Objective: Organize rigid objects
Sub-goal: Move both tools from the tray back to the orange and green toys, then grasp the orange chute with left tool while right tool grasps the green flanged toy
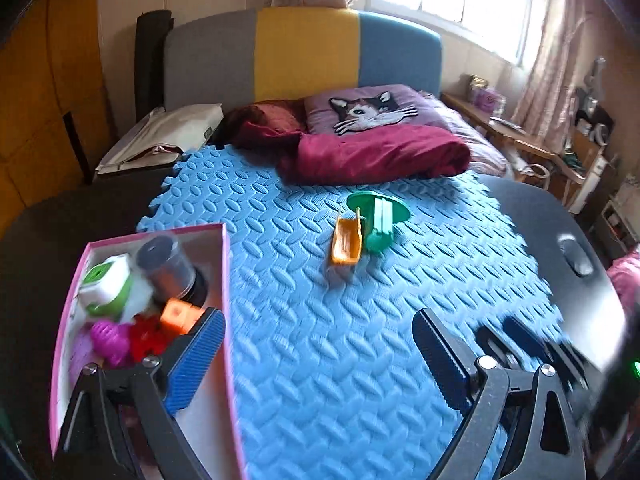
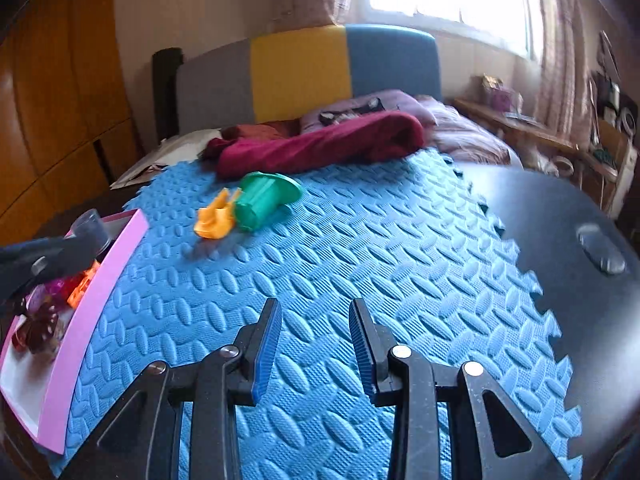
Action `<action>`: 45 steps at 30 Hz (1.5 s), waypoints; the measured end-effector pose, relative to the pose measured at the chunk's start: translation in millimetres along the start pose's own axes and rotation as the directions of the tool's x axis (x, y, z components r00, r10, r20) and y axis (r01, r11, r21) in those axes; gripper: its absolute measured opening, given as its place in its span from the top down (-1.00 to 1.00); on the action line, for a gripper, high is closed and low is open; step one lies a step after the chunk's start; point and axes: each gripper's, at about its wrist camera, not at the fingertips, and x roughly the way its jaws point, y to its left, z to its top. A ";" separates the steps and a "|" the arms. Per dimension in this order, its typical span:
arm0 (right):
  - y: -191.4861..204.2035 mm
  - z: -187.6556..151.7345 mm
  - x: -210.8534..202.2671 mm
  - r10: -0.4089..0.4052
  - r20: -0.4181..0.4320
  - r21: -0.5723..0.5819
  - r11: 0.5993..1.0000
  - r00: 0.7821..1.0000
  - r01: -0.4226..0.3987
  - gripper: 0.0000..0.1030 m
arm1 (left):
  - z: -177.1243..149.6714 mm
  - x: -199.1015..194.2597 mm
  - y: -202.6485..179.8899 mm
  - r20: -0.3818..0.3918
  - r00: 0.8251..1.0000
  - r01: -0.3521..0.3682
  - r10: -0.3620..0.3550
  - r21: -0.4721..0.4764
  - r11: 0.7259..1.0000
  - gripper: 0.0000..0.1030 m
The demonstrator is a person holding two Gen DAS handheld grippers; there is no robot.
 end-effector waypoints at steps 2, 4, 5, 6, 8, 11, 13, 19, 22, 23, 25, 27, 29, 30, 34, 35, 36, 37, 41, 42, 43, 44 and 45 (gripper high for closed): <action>-4.3 -0.2 -0.8 0.005 0.007 0.023 1.000 1.000 -0.006 0.32 | 8.3 17.3 -3.7 -0.017 1.000 0.001 -0.001 -0.011 1.000 -0.85; -8.1 -1.1 -1.2 0.007 0.009 0.041 0.999 1.000 -0.007 0.32 | 15.7 35.1 -5.6 -0.025 0.999 -0.025 0.024 -0.016 1.000 -0.85; -9.6 -1.5 -2.3 0.004 0.015 0.048 0.999 1.000 -0.005 0.32 | 20.4 45.6 -7.2 -0.027 0.999 -0.026 0.025 -0.011 1.000 -0.85; -9.3 -1.8 -3.1 0.005 0.021 0.051 0.999 1.000 -0.006 0.32 | 23.6 53.8 -8.8 -0.030 0.999 -0.041 0.041 -0.005 0.999 -0.84; -10.0 -1.7 -4.9 0.014 0.030 0.052 0.999 0.999 -0.016 0.32 | 29.9 69.5 -11.6 -0.031 0.997 -0.067 0.068 0.023 0.997 -0.81; -8.6 -2.1 -5.8 0.022 0.041 0.048 0.999 0.999 -0.024 0.32 | 35.6 86.6 -14.7 -0.037 0.994 -0.099 0.103 0.078 0.992 -0.67; -9.2 -2.1 -5.7 0.026 0.042 0.051 0.998 0.999 -0.028 0.32 | 38.8 93.4 -16.8 -0.030 0.996 -0.085 0.089 0.103 0.991 -0.67; -18.2 -3.8 0.9 0.036 0.014 0.096 0.995 0.999 -0.038 0.32 | 43.7 105.9 -28.4 -0.005 0.999 -0.043 0.044 0.176 0.984 -0.66; -21.0 -5.1 2.6 0.041 0.005 0.113 0.993 0.999 -0.042 0.32 | 42.2 113.2 -35.2 0.000 0.999 -0.034 0.035 0.211 0.977 -0.35; -21.2 -5.1 2.5 0.043 0.006 0.115 0.992 0.999 -0.043 0.32 | 40.8 117.0 -36.0 -0.011 0.999 -0.027 0.030 0.214 0.976 -0.19; -21.5 -5.7 2.1 0.045 0.009 0.115 0.992 0.999 -0.046 0.32 | 37.5 121.0 -35.3 -0.013 1.000 -0.016 0.019 0.208 0.978 -0.11; -21.0 -5.7 2.5 0.045 0.007 0.113 0.993 0.999 -0.045 0.32 | 35.3 121.1 -35.3 -0.001 1.000 -0.008 0.008 0.204 0.979 -0.04; -19.3 -5.8 3.3 0.043 0.003 0.105 0.993 0.999 -0.043 0.32 | 34.4 119.7 -35.6 0.003 1.000 0.008 -0.008 0.203 0.979 0.35; -18.8 -5.7 4.3 0.043 0.000 0.101 0.994 0.999 -0.043 0.32 | 33.5 118.3 -35.7 0.010 1.000 0.003 -0.005 0.202 0.979 0.36; -17.3 -6.1 6.1 0.038 -0.010 0.094 0.995 0.999 -0.037 0.32 | 29.4 111.7 -32.8 0.024 0.999 0.018 -0.023 0.180 0.983 0.40; -17.7 -6.2 6.4 0.038 -0.010 0.095 0.995 0.999 -0.037 0.32 | 26.9 110.2 -30.7 0.018 0.999 0.031 -0.034 0.166 0.986 0.40; -18.2 -6.3 6.5 0.038 -0.010 0.098 0.994 0.999 -0.037 0.32 | 24.7 108.8 -29.3 0.014 0.999 0.038 -0.041 0.159 0.986 0.40; -19.0 -6.4 6.5 0.039 -0.011 0.102 0.994 0.999 -0.038 0.32 | 22.7 107.0 -28.2 0.013 0.999 0.042 -0.045 0.155 0.987 0.40; -21.9 -5.8 9.6 0.053 -0.026 0.114 0.992 0.998 -0.050 0.32 | 11.8 97.0 -25.5 0.010 0.999 0.050 -0.052 0.142 0.989 0.40; -22.0 -5.1 10.5 0.059 -0.031 0.115 0.992 0.998 -0.055 0.32 | 9.7 94.8 -25.2 0.011 0.999 0.048 -0.050 0.141 0.989 0.40; -21.9 -3.1 13.1 0.076 -0.042 0.114 0.991 0.996 -0.070 0.32 | 7.4 92.0 -25.2 0.013 0.999 0.047 -0.049 0.139 0.989 0.40; -20.6 -0.9 15.4 0.110 -0.049 0.114 0.988 0.993 -0.104 0.32 | 3.9 89.6 -25.1 0.011 0.999 0.049 -0.051 0.136 0.989 0.40; -18.5 2.0 17.0 0.145 -0.046 0.112 0.984 0.988 -0.139 0.32 | 1.9 88.7 -24.9 0.007 0.999 0.047 -0.049 0.133 0.990 0.39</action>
